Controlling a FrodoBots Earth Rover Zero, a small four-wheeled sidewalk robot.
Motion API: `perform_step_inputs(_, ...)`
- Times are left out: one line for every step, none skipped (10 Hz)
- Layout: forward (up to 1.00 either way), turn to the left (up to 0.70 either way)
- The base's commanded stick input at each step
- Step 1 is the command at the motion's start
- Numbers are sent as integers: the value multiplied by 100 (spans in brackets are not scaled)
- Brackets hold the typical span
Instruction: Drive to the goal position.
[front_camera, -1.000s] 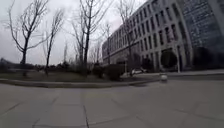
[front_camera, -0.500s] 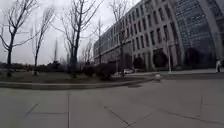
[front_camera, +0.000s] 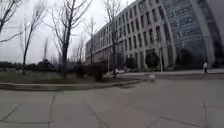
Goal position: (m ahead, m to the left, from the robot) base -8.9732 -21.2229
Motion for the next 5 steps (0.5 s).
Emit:
perform_step_inputs(70, -14)
perform_step_inputs(70, -14)
perform_step_inputs(70, -14)
perform_step_inputs(70, -14)
perform_step_inputs(70, -14)
